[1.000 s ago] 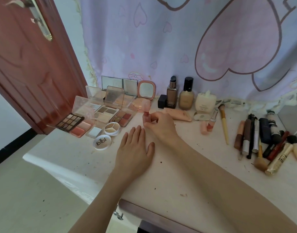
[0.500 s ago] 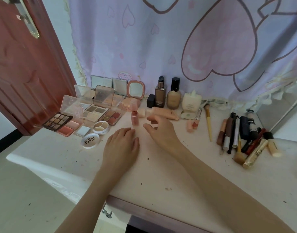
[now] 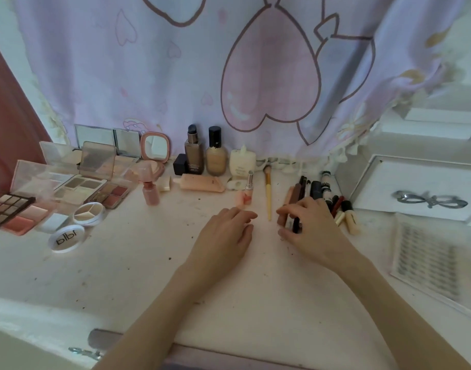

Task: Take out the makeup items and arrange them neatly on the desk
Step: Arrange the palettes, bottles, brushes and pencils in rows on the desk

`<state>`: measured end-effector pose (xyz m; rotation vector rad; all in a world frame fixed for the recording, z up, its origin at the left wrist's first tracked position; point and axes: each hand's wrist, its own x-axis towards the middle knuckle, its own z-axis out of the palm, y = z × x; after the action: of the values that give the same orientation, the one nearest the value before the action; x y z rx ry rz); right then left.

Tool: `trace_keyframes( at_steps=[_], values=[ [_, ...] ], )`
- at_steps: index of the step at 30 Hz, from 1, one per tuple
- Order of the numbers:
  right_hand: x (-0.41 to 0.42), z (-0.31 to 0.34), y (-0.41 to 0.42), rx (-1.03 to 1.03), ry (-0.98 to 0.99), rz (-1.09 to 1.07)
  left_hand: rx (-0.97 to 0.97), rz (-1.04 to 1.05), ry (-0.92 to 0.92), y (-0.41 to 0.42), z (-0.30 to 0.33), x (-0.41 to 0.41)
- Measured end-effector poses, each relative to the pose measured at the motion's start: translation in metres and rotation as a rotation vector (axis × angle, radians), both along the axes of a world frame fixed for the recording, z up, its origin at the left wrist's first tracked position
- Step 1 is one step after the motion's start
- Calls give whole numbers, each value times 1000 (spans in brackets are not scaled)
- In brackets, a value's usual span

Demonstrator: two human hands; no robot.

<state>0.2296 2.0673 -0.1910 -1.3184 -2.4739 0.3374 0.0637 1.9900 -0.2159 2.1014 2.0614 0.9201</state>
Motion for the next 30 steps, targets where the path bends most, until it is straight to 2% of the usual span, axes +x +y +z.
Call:
trace_keyframes(
  at_steps=[5, 12, 15, 18, 20, 23, 26, 28, 30],
  values=[
    [5, -10, 3, 53, -100, 30, -21, 3, 60, 19, -3, 7],
    [11, -15, 3, 94, 4, 64, -13, -78, 84, 10, -10, 1],
    [12, -14, -2, 130, 225, -21, -15, -81, 67, 8, -9, 3],
    [14, -4, -6, 197, 594, -235, -13, -83, 45, 6, -9, 3],
    [18, 3, -4, 161, 836, -359, -16, -68, -6, 5, -8, 3],
    [27, 9, 5, -8, 1180, -494, -10, -46, -124, 2, -8, 5],
    [36, 13, 8, -226, 1456, -423, 4, -26, -275, 2, -5, 8],
    [34, 12, 6, -401, 1527, -302, 6, -21, -342, 3, -3, 10],
    [26, 8, 1, -580, 1483, -233, 34, -44, -347, 1, 0, 13]
  ],
)
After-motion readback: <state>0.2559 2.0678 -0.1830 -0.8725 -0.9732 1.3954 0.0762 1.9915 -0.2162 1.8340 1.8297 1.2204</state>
